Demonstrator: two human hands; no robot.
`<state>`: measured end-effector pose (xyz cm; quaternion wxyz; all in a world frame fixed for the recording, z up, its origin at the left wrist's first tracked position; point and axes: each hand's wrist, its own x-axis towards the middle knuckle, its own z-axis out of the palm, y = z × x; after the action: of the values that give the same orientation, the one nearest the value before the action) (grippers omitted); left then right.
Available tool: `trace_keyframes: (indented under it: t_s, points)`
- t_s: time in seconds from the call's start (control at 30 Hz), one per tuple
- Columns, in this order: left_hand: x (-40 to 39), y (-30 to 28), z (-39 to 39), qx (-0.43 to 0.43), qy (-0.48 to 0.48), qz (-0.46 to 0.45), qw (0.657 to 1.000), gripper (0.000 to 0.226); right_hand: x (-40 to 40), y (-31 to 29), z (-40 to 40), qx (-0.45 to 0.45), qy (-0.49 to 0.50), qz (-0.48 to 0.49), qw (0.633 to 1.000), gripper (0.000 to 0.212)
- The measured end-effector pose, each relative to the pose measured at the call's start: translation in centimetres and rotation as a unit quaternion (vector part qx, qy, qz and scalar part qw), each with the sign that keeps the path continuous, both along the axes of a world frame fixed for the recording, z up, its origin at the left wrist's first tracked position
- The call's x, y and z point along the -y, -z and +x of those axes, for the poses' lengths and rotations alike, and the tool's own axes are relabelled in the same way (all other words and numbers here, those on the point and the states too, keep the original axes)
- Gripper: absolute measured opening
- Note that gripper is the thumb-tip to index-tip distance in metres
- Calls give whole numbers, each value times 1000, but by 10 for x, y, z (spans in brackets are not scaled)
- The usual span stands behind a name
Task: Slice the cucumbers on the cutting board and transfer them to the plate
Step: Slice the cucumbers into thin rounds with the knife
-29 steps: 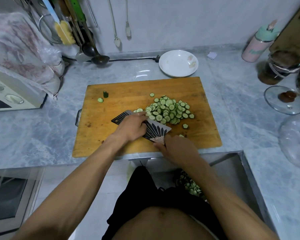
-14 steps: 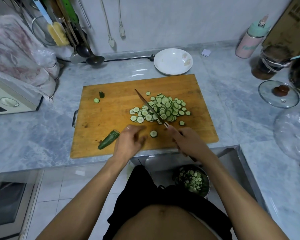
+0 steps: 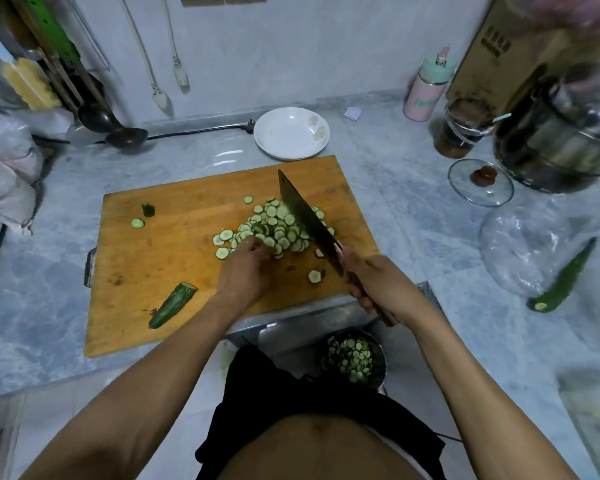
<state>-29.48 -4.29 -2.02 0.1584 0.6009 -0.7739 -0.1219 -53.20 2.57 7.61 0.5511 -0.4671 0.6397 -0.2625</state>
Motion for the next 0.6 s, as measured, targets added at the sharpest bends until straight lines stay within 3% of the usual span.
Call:
trace_keyframes:
  t_s: [0.13, 0.2, 0.33, 0.4, 0.53, 0.6]
  points:
    - [-5, 10, -36, 54, 228, -26, 972, 26, -2, 0, -10, -6, 34, 1, 999, 52]
    - [0, 17, -49, 102, 284, -41, 953, 37, -4, 0, -13, -6, 44, 4, 999, 53]
    - [21, 22, -44, 174, 257, -104, 945, 30, -9, 0, -21, -7, 57, 11, 998, 53]
    - [32, 20, -40, 185, 225, -88, 953, 26, -13, 1, -25, -10, 65, 14, 998, 52]
    - [36, 9, -52, 159, 282, -100, 941, 26, -15, 3, -30, -3, 77, 16, 997, 53]
    - [39, 5, -68, 168, 299, -84, 936, 40, -15, 1, -33, -7, 84, 11, 996, 54]
